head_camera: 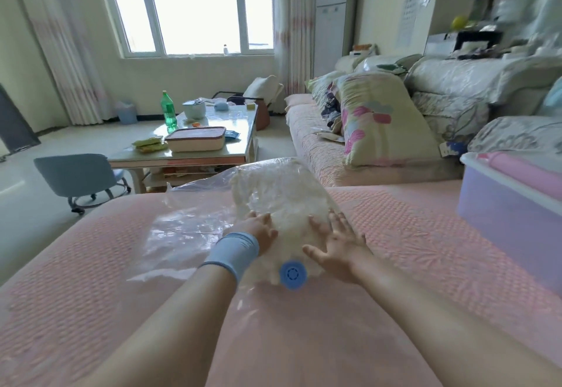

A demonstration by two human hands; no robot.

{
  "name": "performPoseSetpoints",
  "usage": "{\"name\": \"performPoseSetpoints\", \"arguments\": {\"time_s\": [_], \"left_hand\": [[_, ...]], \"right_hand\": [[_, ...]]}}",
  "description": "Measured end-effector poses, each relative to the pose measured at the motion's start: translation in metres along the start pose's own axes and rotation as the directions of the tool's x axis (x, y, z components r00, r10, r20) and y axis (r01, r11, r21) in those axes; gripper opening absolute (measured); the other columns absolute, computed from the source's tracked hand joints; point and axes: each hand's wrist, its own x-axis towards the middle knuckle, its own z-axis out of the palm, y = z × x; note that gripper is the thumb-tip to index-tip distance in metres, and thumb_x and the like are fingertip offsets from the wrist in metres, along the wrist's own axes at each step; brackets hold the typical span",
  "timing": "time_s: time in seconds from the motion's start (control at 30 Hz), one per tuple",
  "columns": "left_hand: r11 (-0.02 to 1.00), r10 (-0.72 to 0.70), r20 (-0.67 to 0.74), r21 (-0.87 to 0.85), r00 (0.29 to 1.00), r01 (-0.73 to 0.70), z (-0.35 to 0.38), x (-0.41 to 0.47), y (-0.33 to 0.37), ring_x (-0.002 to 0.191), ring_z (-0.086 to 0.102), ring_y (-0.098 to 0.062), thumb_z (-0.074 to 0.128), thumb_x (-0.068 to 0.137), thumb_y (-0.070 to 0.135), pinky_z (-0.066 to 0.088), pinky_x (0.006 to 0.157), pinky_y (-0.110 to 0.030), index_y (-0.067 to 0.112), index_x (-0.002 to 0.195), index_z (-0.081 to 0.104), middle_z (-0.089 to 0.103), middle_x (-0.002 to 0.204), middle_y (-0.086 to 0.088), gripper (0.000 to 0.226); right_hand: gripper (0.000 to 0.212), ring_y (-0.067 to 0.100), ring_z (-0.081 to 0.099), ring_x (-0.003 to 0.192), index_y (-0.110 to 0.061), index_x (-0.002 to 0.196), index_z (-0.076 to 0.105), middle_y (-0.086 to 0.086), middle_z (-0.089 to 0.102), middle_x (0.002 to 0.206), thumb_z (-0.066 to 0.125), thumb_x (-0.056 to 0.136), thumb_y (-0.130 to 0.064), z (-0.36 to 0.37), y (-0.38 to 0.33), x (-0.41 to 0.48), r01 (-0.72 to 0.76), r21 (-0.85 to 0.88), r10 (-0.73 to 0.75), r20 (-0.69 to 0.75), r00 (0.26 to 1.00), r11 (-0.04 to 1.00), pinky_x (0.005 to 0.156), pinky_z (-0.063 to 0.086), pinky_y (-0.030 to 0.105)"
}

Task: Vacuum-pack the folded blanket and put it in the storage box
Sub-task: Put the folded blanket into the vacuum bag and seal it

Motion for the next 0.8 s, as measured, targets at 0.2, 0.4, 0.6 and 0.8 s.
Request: {"name": "performPoseSetpoints", "arguments": {"time_s": [0.2,0.4,0.6,0.8], "left_hand": [[0.998,-0.001,-0.097,-0.057,0.995,-0.005,0.011,-0.098,0.014,0.133,0.041,-0.027,0.048,0.094,0.048,0.039,0.107,-0.043,0.032,0.144,0.038,0.036,0.150,0.000,0.053],[0.984,0.050,-0.188,-0.160,0.981,-0.081,0.006,-0.123,0.039,0.137,0.036,-0.026,0.044,0.097,0.046,0.036,0.109,-0.045,0.038,0.148,0.027,0.025,0.156,0.005,0.054],[0.986,-0.046,-0.109,-0.163,0.993,0.028,0.019,-0.065,0.045,0.147,0.007,-0.035,0.042,0.094,0.058,0.018,0.118,-0.049,0.048,0.150,-0.002,-0.005,0.162,-0.002,0.071],[0.999,0.052,-0.120,0.001,0.991,-0.052,0.028,-0.019,0.056,0.133,0.022,-0.031,0.048,0.085,0.068,0.032,0.110,-0.039,0.056,0.145,0.009,0.017,0.150,0.002,0.072]], "right_hand": [[0.087,0.020,-0.006,0.154,-0.044,0.156,-0.008,0.000,-0.018,0.166,0.048,0.092,-0.064,-0.005,0.005,-0.089,-0.006,-0.168,0.038,0.183,0.982,0.986,0.123,0.008,0.052],[0.062,0.024,0.023,0.149,-0.035,0.154,0.028,0.001,0.020,0.164,0.048,0.097,-0.050,-0.021,0.006,-0.105,0.034,-0.061,-0.037,-0.051,0.998,0.998,0.116,0.027,0.047],[0.080,0.021,-0.011,0.153,-0.052,0.153,0.006,-0.004,-0.015,0.166,0.058,0.093,-0.044,-0.007,0.010,-0.031,0.121,-0.158,-0.131,-0.055,0.990,0.980,0.117,0.012,0.062],[0.078,0.018,-0.003,0.153,-0.052,0.153,0.015,-0.008,-0.010,0.166,0.061,0.090,-0.045,0.008,0.047,0.000,0.131,-0.078,-0.135,-0.043,0.990,0.988,0.119,0.021,0.048]]}}
